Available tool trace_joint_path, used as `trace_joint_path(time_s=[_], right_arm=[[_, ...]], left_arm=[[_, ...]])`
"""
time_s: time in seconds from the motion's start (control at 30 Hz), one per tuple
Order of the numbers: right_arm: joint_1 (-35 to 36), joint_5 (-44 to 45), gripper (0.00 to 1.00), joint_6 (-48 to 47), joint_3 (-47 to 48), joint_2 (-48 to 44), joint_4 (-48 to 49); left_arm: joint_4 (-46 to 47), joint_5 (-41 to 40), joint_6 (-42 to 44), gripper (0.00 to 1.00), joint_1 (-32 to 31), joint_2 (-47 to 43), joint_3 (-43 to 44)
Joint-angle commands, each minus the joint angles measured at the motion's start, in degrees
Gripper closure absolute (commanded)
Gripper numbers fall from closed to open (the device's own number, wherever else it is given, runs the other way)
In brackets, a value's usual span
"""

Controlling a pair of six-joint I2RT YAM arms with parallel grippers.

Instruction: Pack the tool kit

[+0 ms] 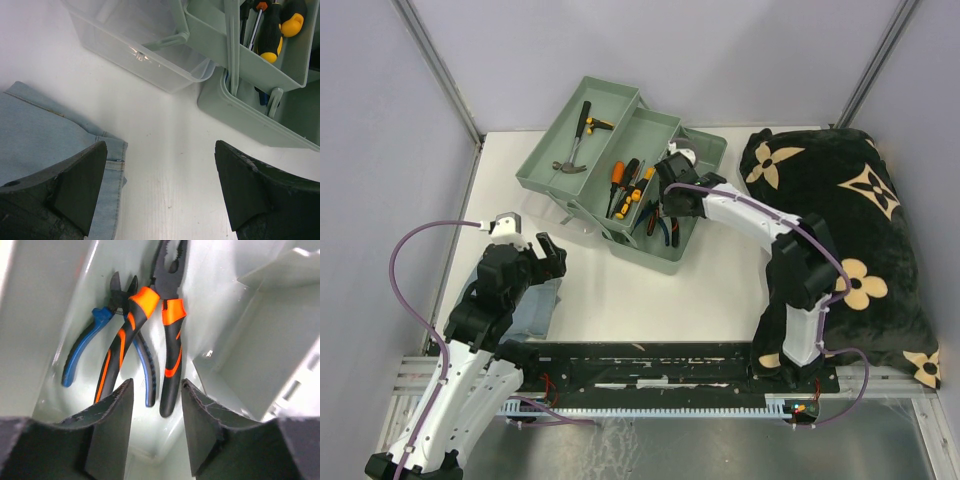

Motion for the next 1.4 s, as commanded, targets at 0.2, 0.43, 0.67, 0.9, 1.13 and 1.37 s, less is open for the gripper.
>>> trace_joint_path(time_s=[0.2,0.43,0.67,0.9,1.13,1.37], right_arm=[[0.34,1.71,0.38,3.62,-12.32,-22.52,1.12],[0.53,-2.58,0.26,10.87,-22.73,-26.06,4.31],[2.22,-1.79,0.28,12.89,-22.85,-20.3,4.93],[2.95,5.82,0.53,17.68,-28.91,-20.05,3.01],[3.12,7.78,0.84,17.92,-35.72,-23.96,3.96],[3.13,10.54,0.92,15.63,-43.14,-27.1,6.24]], left_arm=[[2.7,0.71,-1.44,0.06,0.22,-0.03,-0.35],[2.76,0.59,-1.44,0.06,0.31,-0.01,-0.36],[2.6,0.09,-1.59,0.06,0.31,0.1,-0.32],[2.42,-0.1,-1.61,0.06,0.27,-0.94,-0.04],[2.51,-0.62,0.05,0.06,0.31,-8.34,0.87],[4.9,-5.27,0.4,0.04,0.32,-18.55,1.1]])
